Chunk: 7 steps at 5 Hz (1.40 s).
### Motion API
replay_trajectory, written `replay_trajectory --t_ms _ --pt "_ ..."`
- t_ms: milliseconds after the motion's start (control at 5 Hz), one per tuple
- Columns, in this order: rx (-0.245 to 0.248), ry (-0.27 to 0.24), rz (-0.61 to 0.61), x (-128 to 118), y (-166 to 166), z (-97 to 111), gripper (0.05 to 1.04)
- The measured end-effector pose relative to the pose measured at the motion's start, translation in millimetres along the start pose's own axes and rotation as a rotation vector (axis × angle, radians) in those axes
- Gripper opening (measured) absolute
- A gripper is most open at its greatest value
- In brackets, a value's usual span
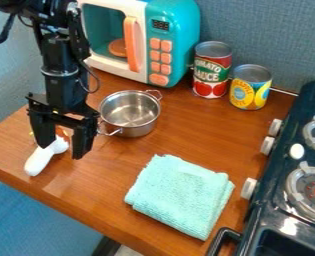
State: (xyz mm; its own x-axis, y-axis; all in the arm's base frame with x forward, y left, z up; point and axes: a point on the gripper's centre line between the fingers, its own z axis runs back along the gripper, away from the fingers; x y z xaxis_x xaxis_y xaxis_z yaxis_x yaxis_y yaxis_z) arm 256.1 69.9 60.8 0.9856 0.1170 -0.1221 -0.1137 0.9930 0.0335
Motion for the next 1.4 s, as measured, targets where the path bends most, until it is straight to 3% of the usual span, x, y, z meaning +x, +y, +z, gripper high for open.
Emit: replay_trajectory --t_ms 200,400,600,800,1000,1400 --pt "-0.003 0.023 -0.003 -2 -1 -8 1.001" --pt "0.033 -0.016 0.026 -25 1 1 1.001" --pt "0.108 -0.071 0.064 -35 4 11 1.001" --pt "0.124 -0.082 0.104 -34 17 11 1.001" --pt "0.155 -0.012 0.173 -23 43 -8 1.001" --pt "0.1 -0.011 0.131 -4 60 -29 1.001"
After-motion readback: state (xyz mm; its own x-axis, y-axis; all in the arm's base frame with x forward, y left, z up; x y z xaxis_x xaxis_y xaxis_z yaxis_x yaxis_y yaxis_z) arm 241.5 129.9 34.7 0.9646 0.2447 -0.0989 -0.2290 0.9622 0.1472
